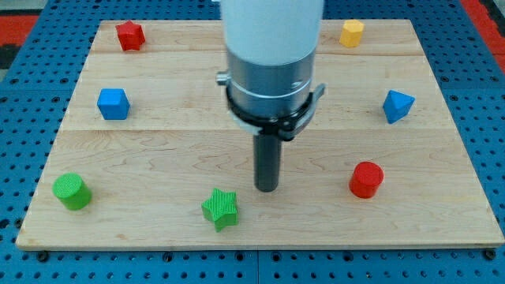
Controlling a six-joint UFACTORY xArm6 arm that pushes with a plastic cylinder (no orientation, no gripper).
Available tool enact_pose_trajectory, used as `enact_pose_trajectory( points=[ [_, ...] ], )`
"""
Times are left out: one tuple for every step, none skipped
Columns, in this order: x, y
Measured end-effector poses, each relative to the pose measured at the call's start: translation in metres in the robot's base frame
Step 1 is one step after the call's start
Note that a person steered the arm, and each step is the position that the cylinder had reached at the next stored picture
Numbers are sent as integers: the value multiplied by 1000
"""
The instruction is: Keep the green star diagonally top right to the green circle
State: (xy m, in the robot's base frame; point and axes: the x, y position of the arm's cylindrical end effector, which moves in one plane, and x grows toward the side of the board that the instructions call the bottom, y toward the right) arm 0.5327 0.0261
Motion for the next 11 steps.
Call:
enact_pose_trajectory(
  points=[
    [-20,47],
    [-10,55],
    [32,77],
    [39,7],
    [38,-59],
    [65,-59],
    [68,-135],
    [7,-188],
    [10,-180],
    [2,-111],
    [-66,-125]
  ],
)
